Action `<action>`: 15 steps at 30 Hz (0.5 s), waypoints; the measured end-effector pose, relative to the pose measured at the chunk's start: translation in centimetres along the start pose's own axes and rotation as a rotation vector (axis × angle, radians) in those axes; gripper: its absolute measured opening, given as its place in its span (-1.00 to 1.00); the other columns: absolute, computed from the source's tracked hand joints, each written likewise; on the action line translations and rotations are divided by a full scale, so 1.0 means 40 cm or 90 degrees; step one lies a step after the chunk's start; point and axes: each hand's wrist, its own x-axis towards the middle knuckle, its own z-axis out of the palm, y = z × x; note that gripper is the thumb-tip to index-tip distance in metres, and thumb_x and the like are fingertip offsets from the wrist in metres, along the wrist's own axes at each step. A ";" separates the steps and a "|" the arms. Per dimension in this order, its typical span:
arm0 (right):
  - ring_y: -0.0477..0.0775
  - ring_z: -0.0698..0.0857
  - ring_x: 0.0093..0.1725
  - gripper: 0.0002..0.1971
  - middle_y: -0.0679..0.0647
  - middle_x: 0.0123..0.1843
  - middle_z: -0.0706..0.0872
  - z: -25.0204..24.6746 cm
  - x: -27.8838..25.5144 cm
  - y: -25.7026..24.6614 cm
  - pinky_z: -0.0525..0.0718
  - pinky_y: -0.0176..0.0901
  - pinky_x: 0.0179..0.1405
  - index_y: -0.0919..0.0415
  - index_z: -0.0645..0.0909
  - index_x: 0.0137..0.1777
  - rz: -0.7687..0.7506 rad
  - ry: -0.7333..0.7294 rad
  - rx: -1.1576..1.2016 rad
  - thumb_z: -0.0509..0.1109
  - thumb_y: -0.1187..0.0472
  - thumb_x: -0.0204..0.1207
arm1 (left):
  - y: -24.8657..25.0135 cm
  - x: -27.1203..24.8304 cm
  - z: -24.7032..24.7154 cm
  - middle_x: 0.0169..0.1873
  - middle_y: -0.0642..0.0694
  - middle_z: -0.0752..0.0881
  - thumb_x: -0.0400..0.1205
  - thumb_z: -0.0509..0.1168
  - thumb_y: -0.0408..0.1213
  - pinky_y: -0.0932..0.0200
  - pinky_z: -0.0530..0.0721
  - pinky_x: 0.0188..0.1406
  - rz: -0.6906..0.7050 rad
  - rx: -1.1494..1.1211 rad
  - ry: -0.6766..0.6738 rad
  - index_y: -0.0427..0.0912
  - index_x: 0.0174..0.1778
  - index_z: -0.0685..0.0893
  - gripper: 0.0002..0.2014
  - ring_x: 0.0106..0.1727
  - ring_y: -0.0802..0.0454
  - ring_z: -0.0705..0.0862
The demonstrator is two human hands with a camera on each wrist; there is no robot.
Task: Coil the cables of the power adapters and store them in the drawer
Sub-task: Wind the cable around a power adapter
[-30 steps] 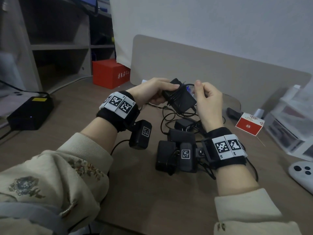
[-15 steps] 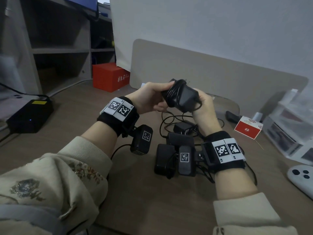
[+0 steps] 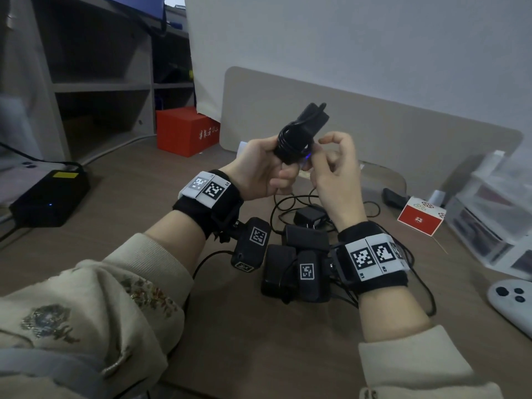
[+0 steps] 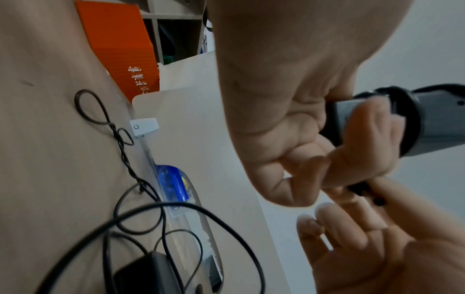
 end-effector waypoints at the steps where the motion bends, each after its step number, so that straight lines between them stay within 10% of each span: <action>1: -0.23 0.54 -0.43 -0.95 0.07 -0.33 0.65 -0.001 0.000 -0.003 0.45 -0.29 -0.34 0.07 0.44 0.02 -0.014 -0.003 -0.004 0.23 0.21 0.73 | -0.001 0.000 0.002 -0.58 -0.02 0.42 0.78 -0.24 -0.05 0.14 0.17 -0.40 -0.004 -0.010 -0.005 -0.20 -0.06 0.49 -0.55 -0.65 0.11 0.26; 5: -0.09 0.58 -0.35 -0.95 0.24 -0.33 0.59 -0.007 -0.003 -0.002 0.52 -0.29 -0.27 0.07 0.47 -0.02 -0.058 -0.006 -0.010 0.24 0.15 0.69 | -0.004 0.000 0.011 -0.61 -0.02 0.38 0.75 -0.22 -0.06 0.11 0.10 -0.39 -0.033 0.003 -0.003 -0.21 -0.19 0.47 -0.56 -0.63 0.08 0.29; 8: 0.40 0.58 -0.26 -0.90 0.31 -0.37 0.49 -0.006 -0.008 0.001 0.61 0.12 -0.27 0.00 0.47 0.00 -0.070 0.002 -0.019 0.32 0.04 0.61 | -0.003 0.002 0.014 -0.58 -0.06 0.38 0.76 -0.22 -0.03 0.12 0.11 -0.41 -0.055 0.021 0.025 -0.18 -0.20 0.48 -0.53 -0.58 0.05 0.30; 12: 0.12 0.55 -0.30 -0.83 -0.16 -0.39 0.50 -0.010 -0.006 0.005 0.58 0.14 -0.23 0.02 0.48 0.08 -0.076 0.005 -0.038 0.38 0.04 0.58 | -0.002 0.007 0.024 -0.52 -0.09 0.34 0.75 -0.24 -0.04 0.17 0.20 -0.47 -0.089 0.064 0.062 -0.19 -0.12 0.51 -0.53 -0.54 0.04 0.28; 15: 0.16 0.59 -0.26 -0.88 0.18 -0.28 0.60 -0.010 -0.002 0.008 0.62 0.13 -0.22 -0.05 0.50 0.08 -0.074 0.017 -0.059 0.37 0.09 0.61 | -0.006 0.010 0.030 -0.50 -0.11 0.33 0.74 -0.27 -0.05 0.17 0.20 -0.47 -0.118 0.115 0.058 -0.20 -0.03 0.48 -0.55 -0.51 0.02 0.27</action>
